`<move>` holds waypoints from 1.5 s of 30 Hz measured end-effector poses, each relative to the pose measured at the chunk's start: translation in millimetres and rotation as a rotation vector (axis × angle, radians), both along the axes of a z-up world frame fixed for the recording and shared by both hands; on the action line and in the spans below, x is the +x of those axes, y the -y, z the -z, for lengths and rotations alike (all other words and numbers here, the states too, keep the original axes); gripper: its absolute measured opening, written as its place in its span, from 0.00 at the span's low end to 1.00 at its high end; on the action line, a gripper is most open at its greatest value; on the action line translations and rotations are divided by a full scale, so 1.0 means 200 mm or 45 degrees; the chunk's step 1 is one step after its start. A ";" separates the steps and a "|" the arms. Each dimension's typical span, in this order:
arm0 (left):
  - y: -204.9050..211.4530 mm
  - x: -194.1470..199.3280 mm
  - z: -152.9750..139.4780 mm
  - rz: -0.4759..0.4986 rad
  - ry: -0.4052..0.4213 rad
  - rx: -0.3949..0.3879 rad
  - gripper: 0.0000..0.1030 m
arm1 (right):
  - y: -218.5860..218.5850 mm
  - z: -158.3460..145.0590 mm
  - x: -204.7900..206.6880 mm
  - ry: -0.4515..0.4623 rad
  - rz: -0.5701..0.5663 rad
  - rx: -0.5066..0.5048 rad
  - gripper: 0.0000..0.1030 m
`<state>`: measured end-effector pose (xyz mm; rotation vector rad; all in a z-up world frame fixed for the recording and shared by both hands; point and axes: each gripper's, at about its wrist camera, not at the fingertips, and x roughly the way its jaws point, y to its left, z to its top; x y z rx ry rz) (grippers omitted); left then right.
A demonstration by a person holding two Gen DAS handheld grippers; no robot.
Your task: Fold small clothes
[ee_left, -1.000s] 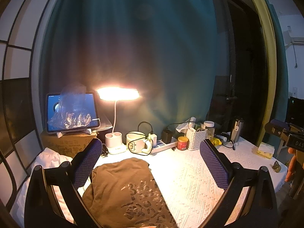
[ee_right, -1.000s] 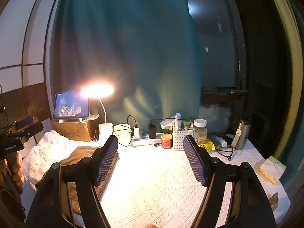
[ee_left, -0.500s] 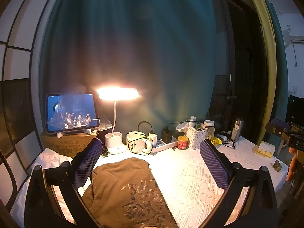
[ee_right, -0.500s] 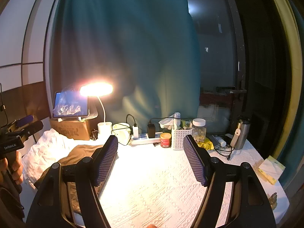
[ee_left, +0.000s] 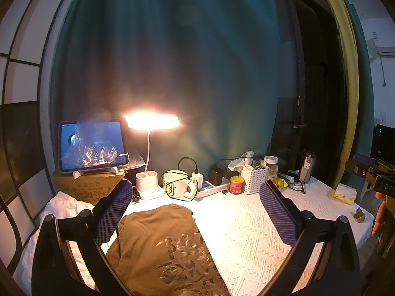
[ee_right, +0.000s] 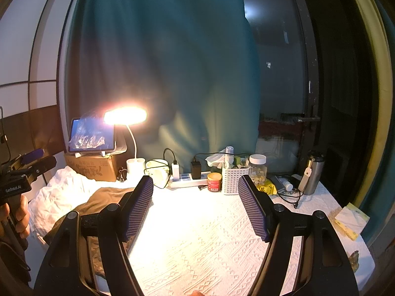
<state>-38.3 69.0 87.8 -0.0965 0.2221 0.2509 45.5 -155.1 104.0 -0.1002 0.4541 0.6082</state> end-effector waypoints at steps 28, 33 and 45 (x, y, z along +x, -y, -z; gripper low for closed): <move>-0.01 0.01 0.01 0.007 -0.005 -0.025 0.98 | 0.04 0.01 0.01 0.007 -0.009 -0.007 0.72; -0.01 0.01 0.01 0.010 -0.004 -0.024 0.99 | 0.06 0.00 0.03 0.013 -0.014 -0.007 0.72; -0.02 0.01 0.02 0.017 -0.006 -0.022 0.98 | 0.06 0.01 0.03 0.014 -0.015 -0.012 0.72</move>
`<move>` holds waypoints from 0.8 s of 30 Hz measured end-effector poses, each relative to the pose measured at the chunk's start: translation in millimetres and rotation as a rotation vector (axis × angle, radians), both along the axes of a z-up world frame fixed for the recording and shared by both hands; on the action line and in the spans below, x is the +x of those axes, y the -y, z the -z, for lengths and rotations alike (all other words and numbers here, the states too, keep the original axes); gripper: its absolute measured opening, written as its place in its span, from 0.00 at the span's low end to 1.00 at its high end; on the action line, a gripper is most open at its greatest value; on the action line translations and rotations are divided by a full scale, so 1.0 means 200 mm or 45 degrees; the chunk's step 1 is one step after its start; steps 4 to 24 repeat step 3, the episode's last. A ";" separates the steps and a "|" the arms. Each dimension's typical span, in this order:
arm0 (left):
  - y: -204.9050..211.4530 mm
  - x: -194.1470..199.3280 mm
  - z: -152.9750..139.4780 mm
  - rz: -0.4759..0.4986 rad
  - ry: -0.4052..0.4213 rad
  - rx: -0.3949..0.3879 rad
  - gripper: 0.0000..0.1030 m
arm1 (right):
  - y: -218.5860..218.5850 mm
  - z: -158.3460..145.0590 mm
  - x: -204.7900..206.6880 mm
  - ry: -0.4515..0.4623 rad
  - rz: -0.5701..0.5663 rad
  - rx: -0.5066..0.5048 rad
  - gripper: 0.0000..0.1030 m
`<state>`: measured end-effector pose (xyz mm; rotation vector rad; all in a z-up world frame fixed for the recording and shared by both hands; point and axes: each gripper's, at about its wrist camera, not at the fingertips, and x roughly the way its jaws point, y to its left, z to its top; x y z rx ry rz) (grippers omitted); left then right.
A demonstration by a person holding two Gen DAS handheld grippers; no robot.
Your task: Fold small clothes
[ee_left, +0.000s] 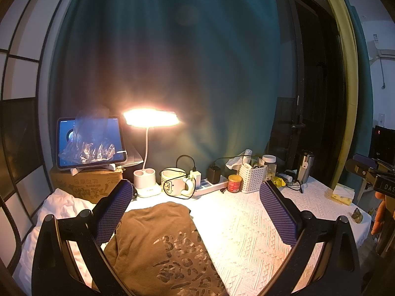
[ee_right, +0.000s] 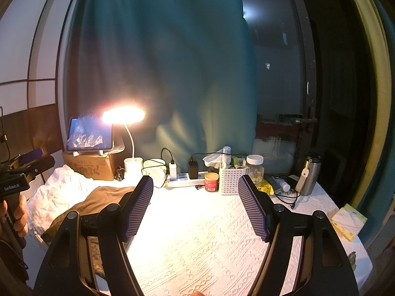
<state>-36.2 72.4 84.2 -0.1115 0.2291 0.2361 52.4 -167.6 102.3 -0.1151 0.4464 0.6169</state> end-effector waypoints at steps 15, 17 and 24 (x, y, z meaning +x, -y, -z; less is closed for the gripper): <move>0.00 0.00 0.00 -0.002 0.000 0.001 0.98 | 0.00 0.00 0.00 -0.001 -0.003 -0.001 0.72; 0.00 0.00 0.00 -0.002 0.000 0.001 0.98 | 0.00 0.00 0.00 -0.001 -0.003 -0.001 0.72; 0.00 0.00 0.00 -0.002 0.000 0.001 0.98 | 0.00 0.00 0.00 -0.001 -0.003 -0.001 0.72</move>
